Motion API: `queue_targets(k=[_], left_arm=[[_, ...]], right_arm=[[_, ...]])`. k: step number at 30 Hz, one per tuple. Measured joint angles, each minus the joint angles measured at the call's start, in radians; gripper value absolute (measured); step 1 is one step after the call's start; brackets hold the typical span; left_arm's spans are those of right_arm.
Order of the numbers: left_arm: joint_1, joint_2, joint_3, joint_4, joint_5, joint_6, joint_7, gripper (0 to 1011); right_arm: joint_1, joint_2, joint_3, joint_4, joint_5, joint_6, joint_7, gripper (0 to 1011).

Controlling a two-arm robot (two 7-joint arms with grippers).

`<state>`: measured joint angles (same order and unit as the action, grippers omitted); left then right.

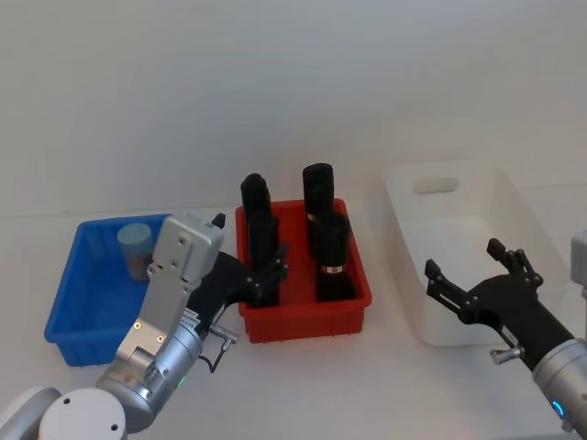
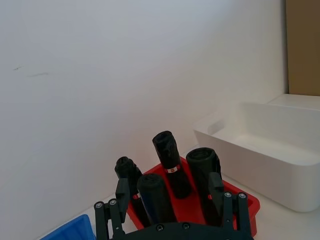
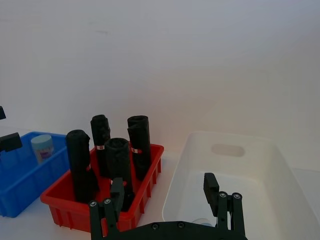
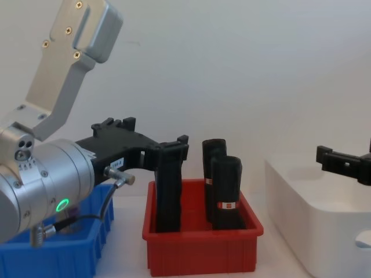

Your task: Pick the cotton swabs from the blue box and place them into the white box.

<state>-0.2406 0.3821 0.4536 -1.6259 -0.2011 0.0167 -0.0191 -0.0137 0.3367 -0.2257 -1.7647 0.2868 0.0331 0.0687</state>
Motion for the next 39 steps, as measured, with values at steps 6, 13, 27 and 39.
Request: queue_targets(k=[6,13,27,39], left_arm=[[0.003,0.000,0.001,-0.001,0.001,-0.003,0.008,1004],[0.004,0.000,0.001,-0.001,0.001,-0.003,0.008,1004],[0.004,0.000,0.001,0.000,0.001,-0.003,0.008,1004],[0.003,0.000,0.001,0.000,0.001,-0.003,0.008,1004]], right_arm=[[0.006,-0.004,0.000,0.013,-0.002,-0.003,0.009,1001],[0.021,-0.013,-0.002,0.039,-0.011,-0.006,0.026,1001],[0.123,-0.062,-0.014,0.182,-0.062,-0.029,0.101,1001],[0.250,-0.117,-0.026,0.367,-0.092,-0.076,0.205,1001]])
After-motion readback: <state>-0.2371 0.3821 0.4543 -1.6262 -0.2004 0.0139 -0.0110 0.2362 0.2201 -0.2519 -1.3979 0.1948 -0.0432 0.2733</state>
